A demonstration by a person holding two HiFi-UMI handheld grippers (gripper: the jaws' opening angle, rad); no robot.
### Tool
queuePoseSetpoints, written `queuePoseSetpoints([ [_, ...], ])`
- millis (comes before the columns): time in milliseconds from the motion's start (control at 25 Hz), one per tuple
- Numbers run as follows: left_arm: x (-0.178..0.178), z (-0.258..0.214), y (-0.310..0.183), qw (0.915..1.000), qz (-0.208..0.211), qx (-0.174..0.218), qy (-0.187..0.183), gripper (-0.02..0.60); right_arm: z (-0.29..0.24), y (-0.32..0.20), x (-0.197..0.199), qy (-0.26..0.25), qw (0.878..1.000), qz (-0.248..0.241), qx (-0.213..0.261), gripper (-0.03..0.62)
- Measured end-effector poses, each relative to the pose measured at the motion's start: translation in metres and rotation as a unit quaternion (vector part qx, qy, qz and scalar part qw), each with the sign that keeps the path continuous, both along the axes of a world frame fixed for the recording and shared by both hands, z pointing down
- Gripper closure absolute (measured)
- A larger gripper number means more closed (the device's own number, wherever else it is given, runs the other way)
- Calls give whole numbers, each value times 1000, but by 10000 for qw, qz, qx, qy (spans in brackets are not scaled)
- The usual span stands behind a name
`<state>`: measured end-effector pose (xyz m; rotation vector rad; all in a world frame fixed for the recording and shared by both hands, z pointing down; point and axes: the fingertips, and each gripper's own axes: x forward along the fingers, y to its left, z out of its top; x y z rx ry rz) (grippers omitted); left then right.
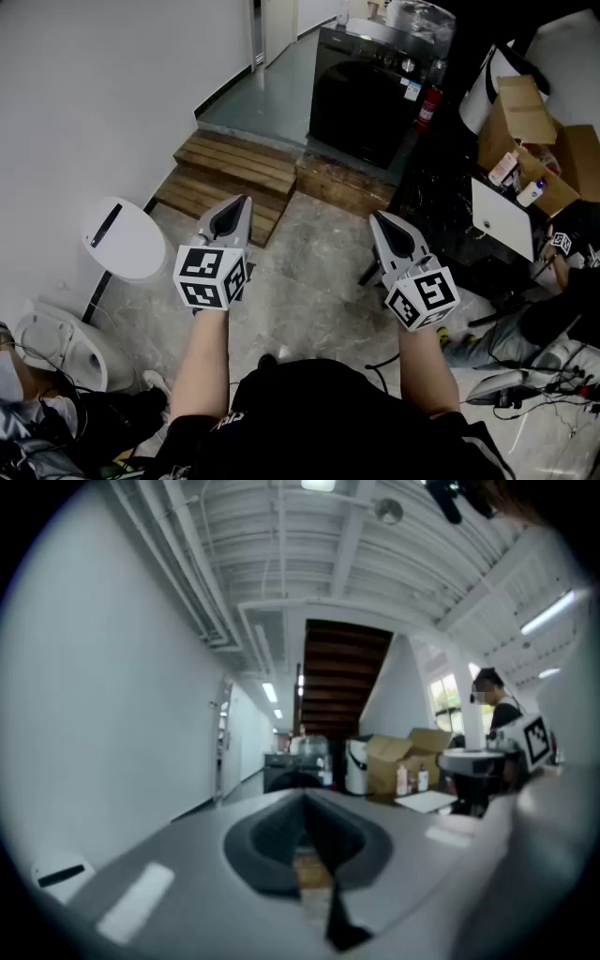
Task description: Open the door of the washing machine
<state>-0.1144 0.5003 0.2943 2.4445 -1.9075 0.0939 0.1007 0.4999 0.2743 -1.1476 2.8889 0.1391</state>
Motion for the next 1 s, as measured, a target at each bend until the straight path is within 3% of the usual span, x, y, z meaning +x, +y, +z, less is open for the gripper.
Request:
queuePoseSetpoints([
  [480,-58,16,9,9998,32,-153,120,574,13,12,-59,242,9997,43,-69,602],
  [800,-111,39,26,9988,123,-389,252,574,33,36,-98,56,9993,36,-368,600],
  [1000,-116,50,20,9977,305,-481,378,574,47,40,-106,93,9983,100,-569,600],
])
